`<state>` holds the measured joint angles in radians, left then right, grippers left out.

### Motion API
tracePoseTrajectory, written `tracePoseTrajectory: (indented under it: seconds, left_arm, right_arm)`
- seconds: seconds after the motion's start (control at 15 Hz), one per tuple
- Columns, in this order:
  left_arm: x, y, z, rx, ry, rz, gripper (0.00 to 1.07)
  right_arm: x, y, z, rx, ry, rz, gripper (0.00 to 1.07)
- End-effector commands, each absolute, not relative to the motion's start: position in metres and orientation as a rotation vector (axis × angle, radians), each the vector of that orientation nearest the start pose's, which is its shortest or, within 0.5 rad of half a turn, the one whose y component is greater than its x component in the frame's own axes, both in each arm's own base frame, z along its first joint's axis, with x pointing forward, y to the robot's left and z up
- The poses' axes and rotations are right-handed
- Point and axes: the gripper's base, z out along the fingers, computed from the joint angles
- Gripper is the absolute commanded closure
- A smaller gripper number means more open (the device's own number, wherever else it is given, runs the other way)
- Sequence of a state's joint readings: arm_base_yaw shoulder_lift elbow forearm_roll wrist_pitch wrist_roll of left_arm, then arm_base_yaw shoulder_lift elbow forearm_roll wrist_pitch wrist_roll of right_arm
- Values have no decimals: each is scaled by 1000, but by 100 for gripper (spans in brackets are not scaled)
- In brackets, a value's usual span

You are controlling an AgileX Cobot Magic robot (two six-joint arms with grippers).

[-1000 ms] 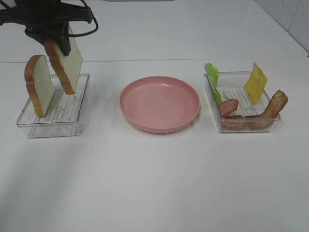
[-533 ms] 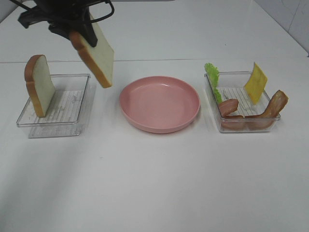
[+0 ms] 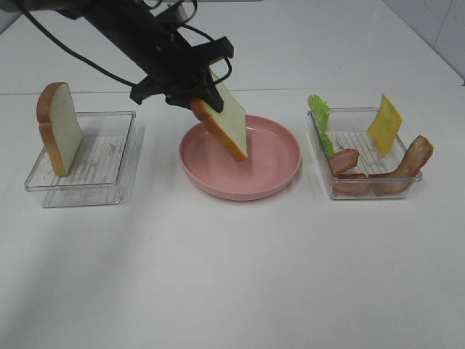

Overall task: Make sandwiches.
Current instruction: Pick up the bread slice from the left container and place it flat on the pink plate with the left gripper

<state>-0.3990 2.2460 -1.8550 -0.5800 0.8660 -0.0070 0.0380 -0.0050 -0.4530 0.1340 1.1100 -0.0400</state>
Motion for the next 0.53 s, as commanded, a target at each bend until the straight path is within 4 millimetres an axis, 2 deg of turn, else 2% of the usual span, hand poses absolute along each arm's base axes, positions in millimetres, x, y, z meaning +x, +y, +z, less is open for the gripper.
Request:
tracePoseTrajectory:
  seconds: [0.07, 0.2, 0.4, 0.53]
  left_arm:
    - [437, -246, 179, 141, 2709, -836, 107]
    - [439, -260, 164, 116, 2661, -830, 107]
    - [440, -266, 143, 65, 2685, -856, 101]
    - [440, -267, 132, 65, 2717, -855, 89]
  right_arm:
    - [-7, 11, 261, -90, 2092, 166, 22]
    - [-7, 11, 261, -90, 2092, 166, 22]
    - [-7, 11, 261, -90, 2092, 166, 22]
    - [-7, 11, 261, -90, 2092, 166, 22]
